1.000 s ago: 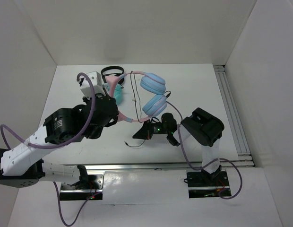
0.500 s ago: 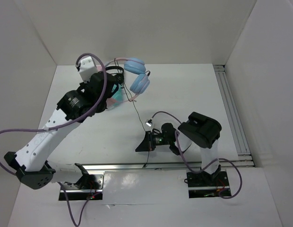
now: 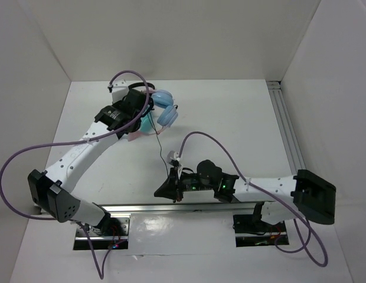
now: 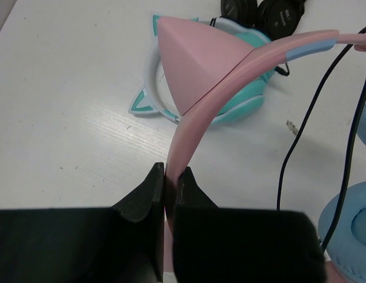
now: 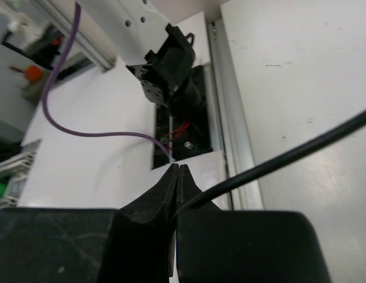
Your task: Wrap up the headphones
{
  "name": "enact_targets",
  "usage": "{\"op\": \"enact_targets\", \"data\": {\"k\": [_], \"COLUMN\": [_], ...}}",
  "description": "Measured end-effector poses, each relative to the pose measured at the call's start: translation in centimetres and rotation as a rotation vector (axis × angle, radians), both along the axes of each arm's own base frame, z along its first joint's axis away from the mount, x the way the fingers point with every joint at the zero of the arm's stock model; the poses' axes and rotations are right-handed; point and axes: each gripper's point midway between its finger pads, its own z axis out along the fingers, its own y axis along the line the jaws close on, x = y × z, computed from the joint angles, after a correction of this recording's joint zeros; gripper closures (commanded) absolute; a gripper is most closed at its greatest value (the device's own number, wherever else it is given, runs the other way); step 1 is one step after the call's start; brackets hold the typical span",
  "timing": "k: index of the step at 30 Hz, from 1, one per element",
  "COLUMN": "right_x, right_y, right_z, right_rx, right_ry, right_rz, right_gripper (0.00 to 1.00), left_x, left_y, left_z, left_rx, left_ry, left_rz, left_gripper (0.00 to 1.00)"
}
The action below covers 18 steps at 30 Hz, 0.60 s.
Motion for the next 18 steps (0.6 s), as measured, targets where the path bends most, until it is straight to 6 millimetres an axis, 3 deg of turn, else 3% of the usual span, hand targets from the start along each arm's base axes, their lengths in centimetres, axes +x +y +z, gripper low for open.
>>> {"op": "enact_targets", "data": {"k": [6, 10, 14, 18], "right_x": [0.9, 1.6, 3.4, 5.8], "right_y": [-0.9, -1.0, -1.9, -3.8], "right_z": [3.5, 6.1, 6.4, 5.7], "right_rx": [-0.063, -0.093, -0.185, -0.320], "right_ry": [-0.126, -0.208, -0.298, -0.375], "right_rz": [-0.064, -0.075, -0.141, -0.254], "right_gripper": [1.00, 1.00, 1.00, 1.00], "left_x": [0.0, -0.5, -1.4, -3.7], "left_y": [1.1, 0.7, -2.0, -5.5], "left_z": [-3.3, -5.6, -7.5, -10.1], "left_rx": [-0.017, -0.034, -0.028, -0.008], "left_ry": [0.093, 0.165, 0.247, 0.313], "left_rz": [0.012, -0.035, -0.220, -0.441], "left_gripper": [1.00, 1.00, 1.00, 1.00]}}
